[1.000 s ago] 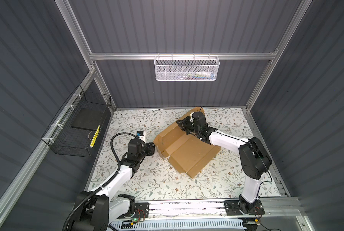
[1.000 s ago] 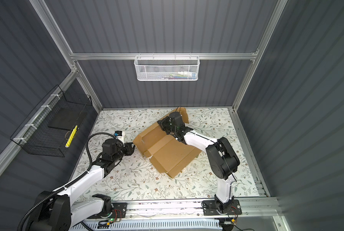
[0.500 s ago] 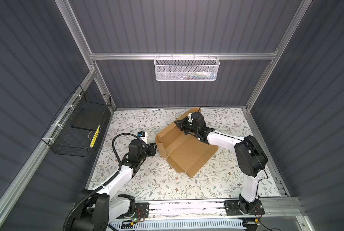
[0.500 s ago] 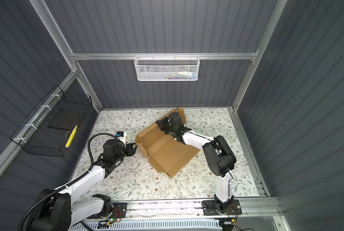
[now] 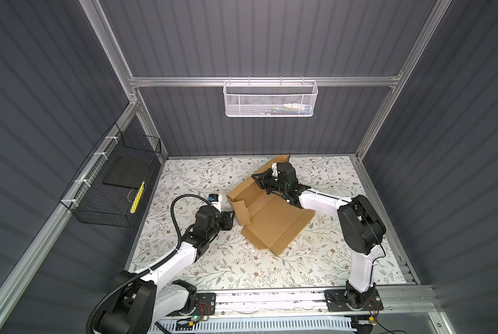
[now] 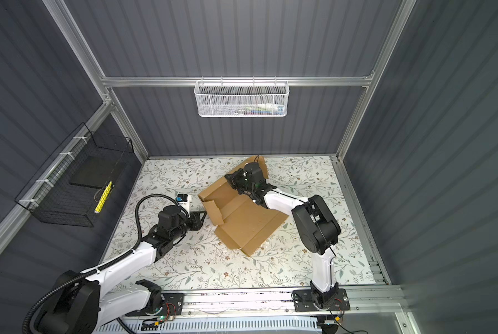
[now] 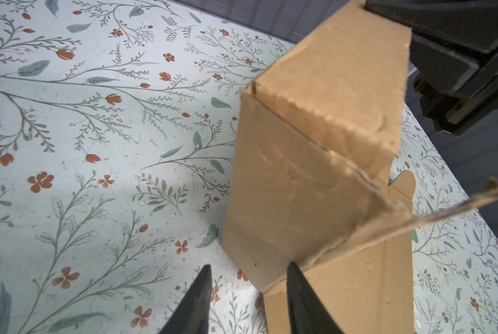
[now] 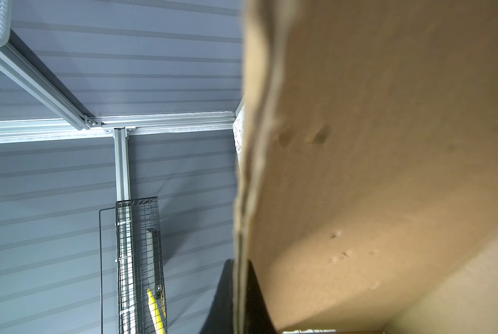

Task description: Fold the paper box

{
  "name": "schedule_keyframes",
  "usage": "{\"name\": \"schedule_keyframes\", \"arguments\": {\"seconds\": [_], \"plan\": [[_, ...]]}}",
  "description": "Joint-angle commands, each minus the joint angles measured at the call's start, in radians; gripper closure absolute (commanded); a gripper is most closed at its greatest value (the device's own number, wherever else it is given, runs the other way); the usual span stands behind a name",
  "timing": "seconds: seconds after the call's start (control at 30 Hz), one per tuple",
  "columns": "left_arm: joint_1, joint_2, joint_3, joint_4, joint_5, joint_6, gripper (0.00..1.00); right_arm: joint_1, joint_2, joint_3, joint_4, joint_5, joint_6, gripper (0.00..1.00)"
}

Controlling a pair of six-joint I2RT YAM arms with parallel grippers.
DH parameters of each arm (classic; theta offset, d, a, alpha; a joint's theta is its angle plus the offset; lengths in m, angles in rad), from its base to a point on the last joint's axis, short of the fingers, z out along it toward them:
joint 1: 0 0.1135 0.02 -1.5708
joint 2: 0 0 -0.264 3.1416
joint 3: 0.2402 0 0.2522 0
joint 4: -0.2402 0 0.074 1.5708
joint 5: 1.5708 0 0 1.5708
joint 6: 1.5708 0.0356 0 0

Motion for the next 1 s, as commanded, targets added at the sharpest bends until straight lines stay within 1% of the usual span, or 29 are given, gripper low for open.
{"name": "schedule_keyframes", "arguments": {"seconds": [0.0, 0.33, 0.43, 0.47, 0.5, 0.7, 0.83, 0.97], "plan": [[-0.008, 0.013, -0.010, 0.044, -0.026, -0.024, 0.57, -0.001, 0.002, -0.001, 0.036, -0.009, -0.014, 0.98], [-0.011, 0.003, -0.047, 0.092, -0.029, -0.063, 0.54, -0.001, -0.027, -0.051, 0.088, -0.015, -0.037, 0.98], [-0.014, -0.008, -0.055, 0.089, -0.031, -0.069, 0.53, -0.001, -0.037, -0.087, 0.149, -0.016, -0.049, 0.98], [-0.015, -0.011, -0.060, 0.089, -0.031, -0.072, 0.53, -0.001, -0.036, -0.100, 0.180, -0.055, -0.048, 0.98], [-0.015, -0.015, -0.064, 0.090, -0.032, -0.074, 0.53, -0.001, -0.035, -0.115, 0.210, -0.062, -0.044, 0.98], [-0.021, -0.003, -0.094, 0.115, -0.031, -0.099, 0.52, 0.001, -0.032, -0.193, 0.340, -0.064, -0.037, 0.98], [-0.029, 0.002, -0.104, 0.130, -0.036, -0.111, 0.52, 0.001, -0.039, -0.215, 0.357, -0.059, -0.049, 0.99], [-0.043, -0.006, -0.111, 0.121, -0.062, -0.112, 0.52, 0.002, -0.049, -0.225, 0.352, -0.058, -0.067, 0.99]]}}
